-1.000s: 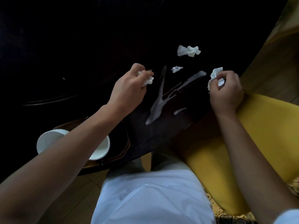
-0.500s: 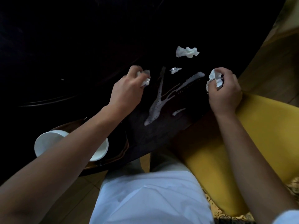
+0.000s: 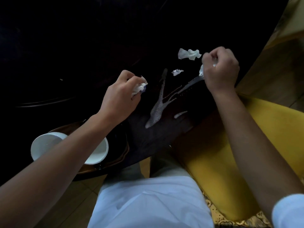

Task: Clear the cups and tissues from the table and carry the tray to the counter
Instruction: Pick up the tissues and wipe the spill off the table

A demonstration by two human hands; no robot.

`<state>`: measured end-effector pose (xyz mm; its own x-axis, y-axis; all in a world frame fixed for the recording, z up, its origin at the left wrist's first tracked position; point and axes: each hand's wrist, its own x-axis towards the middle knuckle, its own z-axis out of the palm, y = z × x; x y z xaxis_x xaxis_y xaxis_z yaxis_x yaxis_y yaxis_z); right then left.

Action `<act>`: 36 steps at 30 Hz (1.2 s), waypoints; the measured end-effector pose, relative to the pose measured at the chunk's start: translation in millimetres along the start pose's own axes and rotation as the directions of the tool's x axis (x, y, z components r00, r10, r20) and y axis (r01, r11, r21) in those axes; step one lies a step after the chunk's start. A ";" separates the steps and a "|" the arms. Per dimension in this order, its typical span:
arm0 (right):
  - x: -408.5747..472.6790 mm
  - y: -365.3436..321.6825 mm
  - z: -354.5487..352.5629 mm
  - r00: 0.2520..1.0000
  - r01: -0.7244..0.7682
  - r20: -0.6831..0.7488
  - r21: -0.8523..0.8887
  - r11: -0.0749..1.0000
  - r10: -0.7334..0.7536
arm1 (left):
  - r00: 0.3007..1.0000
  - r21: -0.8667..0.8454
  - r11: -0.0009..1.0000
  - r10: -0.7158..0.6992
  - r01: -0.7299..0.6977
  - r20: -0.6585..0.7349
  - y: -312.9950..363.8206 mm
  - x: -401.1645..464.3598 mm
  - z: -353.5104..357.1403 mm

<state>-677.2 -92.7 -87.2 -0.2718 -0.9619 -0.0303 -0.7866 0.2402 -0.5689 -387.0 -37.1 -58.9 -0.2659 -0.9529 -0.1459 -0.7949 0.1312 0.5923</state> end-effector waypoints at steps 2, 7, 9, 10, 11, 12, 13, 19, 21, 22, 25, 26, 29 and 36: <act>11.1 -7.7 2.6 0.999 0.013 0.049 -0.110 0.994 -0.008 | 1.000 -0.020 1.000 -0.003 0.003 -0.015 -0.5 -5.0 -6.9; 31.0 -15.3 -1.9 0.964 0.110 0.259 -0.158 0.981 -0.066 | 0.997 -0.078 0.997 -0.013 0.008 -0.075 -1.3 -15.6 -24.9; 34.5 -18.9 -4.4 0.936 0.140 0.345 -0.174 0.975 -0.072 | 0.995 -0.086 0.996 -0.018 0.009 -0.099 -2.7 -18.9 -31.0; 34.8 -21.1 -5.1 0.924 0.153 0.376 -0.183 0.971 -0.075 | 0.994 -0.089 0.996 -0.023 0.013 -0.109 -3.7 -20.4 -33.3; 34.0 -23.2 -4.8 0.916 0.169 0.392 -0.186 0.968 -0.085 | 0.993 -0.090 0.996 -0.032 0.021 -0.117 -5.1 -21.7 -35.6; 31.8 -25.1 -3.9 0.911 0.186 0.400 -0.183 0.965 -0.099 | 0.991 -0.088 0.996 -0.043 0.032 -0.124 -6.3 -23.0 -37.5; 29.0 -26.9 -2.5 0.906 0.202 0.408 -0.181 0.963 -0.114 | 0.990 -0.086 0.995 -0.054 0.043 -0.132 -7.5 -24.2 -38.9; 22.9 -29.1 -2.3 0.930 0.142 0.355 -0.110 0.984 -0.094 | 0.981 -0.124 0.989 -0.099 0.079 -0.168 -9.7 -32.6 -45.7; 18.5 -32.0 -7.0 0.935 0.122 0.339 -0.036 0.992 -0.103 | 0.978 -0.142 0.986 -0.108 0.084 -0.177 -9.3 -35.9 -47.8; 14.5 -33.7 -8.4 0.931 0.127 0.348 -0.022 0.992 -0.112 | 0.977 -0.151 0.985 -0.114 0.087 -0.180 -9.3 -37.4 -48.5; 1.5 -35.4 -6.2 0.910 0.185 0.385 -0.046 0.982 -0.154 | 0.975 -0.165 0.980 -0.141 0.112 -0.175 -9.8 -40.4 -48.3; -2.3 -35.4 -3.7 0.907 0.207 0.386 -0.066 0.976 -0.167 | 0.974 -0.171 0.978 -0.151 0.122 -0.169 -10.1 -41.3 -47.8; -9.3 -36.0 3.7 0.911 0.237 0.373 -0.124 0.964 -0.176 | 0.978 -0.188 0.974 -0.156 0.129 -0.139 -8.3 -44.0 -46.6; -14.2 -39.5 12.0 0.917 0.215 0.378 -0.211 0.954 -0.123 | 0.985 -0.207 0.972 -0.139 0.114 -0.106 -4.6 -49.9 -49.0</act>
<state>-635.7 -90.2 -74.2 0.0572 -0.9615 -0.2689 -0.9254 0.0500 -0.3756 -343.3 -3.5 -15.5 -0.0938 -0.9855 -0.1416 -0.6898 -0.0382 0.7230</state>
